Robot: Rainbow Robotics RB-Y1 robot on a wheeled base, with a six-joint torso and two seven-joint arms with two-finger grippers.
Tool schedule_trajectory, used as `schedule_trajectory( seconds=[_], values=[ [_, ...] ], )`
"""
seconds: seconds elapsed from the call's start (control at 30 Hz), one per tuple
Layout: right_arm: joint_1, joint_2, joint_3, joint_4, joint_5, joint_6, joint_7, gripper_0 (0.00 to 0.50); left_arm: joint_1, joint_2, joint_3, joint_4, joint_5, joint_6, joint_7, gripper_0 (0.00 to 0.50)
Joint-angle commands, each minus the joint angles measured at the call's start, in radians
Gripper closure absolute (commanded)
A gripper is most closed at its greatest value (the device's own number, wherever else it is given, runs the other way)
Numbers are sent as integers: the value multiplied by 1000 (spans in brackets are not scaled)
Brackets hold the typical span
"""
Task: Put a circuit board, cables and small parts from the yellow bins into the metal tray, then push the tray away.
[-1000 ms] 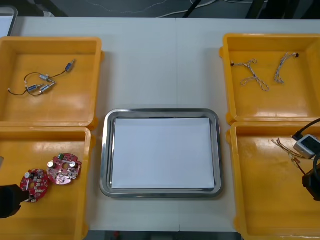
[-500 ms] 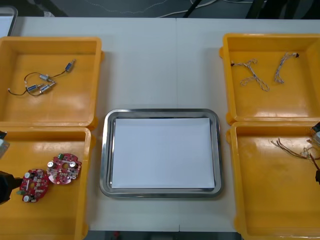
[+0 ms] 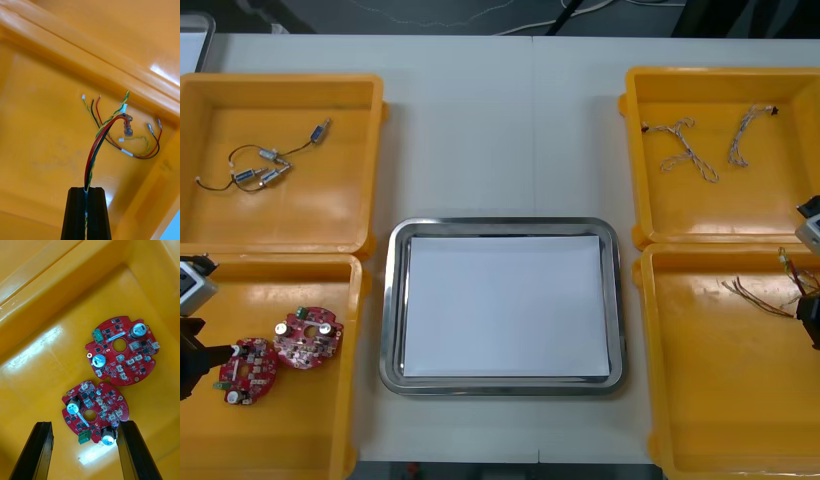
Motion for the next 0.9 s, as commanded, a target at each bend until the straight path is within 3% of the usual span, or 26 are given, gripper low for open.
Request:
schedule_trajectory(
  seconds=[0.03,0.13,0.37,0.9],
  values=[
    [-73,-16,77,-42,-5,4,-95,500,-43,51,56,107,124,7,-471,0],
    [-86,-33,116,-65,-11,4,-138,500,-46,69,59,171,191,7,-540,0],
    [-86,-67,201,-104,-58,4,-241,500,-43,104,58,239,242,9,-540,0],
    [-86,-90,307,-139,-72,4,-371,500,-29,175,79,311,263,6,-540,0]
  ],
)
